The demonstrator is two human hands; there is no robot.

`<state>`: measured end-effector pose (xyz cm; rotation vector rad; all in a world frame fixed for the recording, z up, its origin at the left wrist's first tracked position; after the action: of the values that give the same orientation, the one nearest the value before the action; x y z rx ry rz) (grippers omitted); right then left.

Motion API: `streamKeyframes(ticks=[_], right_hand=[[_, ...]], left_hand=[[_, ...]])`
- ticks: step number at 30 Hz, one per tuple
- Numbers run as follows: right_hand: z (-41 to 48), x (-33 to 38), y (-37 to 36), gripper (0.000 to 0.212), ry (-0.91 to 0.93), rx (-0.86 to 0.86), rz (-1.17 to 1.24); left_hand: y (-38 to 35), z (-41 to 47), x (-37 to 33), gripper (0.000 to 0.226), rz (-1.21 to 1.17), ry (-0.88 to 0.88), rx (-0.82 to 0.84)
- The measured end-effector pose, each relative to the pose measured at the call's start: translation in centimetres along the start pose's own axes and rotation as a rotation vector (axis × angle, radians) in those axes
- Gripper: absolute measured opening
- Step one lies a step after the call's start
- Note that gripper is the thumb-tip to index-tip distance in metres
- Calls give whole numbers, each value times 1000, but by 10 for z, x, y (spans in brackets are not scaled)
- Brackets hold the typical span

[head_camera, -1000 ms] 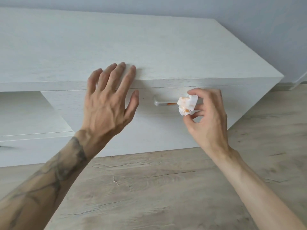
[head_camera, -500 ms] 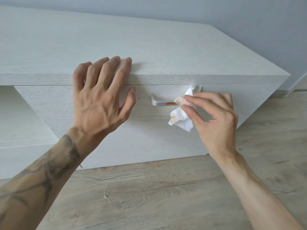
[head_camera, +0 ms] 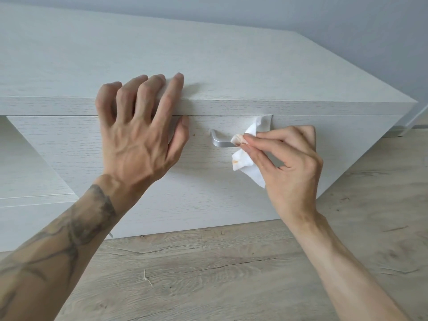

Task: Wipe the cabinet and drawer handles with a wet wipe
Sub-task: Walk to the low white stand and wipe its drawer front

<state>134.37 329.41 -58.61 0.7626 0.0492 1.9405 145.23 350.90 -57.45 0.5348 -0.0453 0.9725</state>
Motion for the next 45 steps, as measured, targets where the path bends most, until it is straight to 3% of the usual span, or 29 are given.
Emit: streamKeyframes(ticks=[3,8,12,16,20,26,32,36,41,45], right_hand=[[3,0,2,12,67,10,-18],[-3,-1,1,11,-12,-33,-13],[4,-1,2,13,67,7,-29],[-4,-7,5,12,-35,-45,-30],[1,8,-6,11,64,3,-31],[-3,-4,19,14,-72,-24,114],[-3,0,10,18,-32,57,56],[-3,3,10,16,62,-1,-42],[2,19,-11,12,141,35,33],[1,11,-6,11,101,21,1]], left_hand=[[-1,0,0,53,0,-5,-11],[0,0,-1,52,21,-6,-36],[-1,1,-1,52,22,-10,-44],[-2,0,-1,53,36,-5,-44],[-2,1,-1,52,43,-8,-44],[-2,1,-1,53,55,-7,-48],[-4,-1,-3,53,48,14,-49],[-3,-1,-3,53,43,14,-48],[-2,0,-4,53,38,14,-46],[-2,-1,-3,53,37,22,-46]])
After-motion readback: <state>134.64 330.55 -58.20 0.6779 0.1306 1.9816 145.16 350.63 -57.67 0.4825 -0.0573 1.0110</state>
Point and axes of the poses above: each hand's wrist, its own z-axis towards the middle knuckle, its own y-axis out of the back of the hand, x = y × z, the point moved 7 cm from there along z, towards the middle knuckle, and after that the axes turned 11 degrees about -y, right-handed, at the moved point
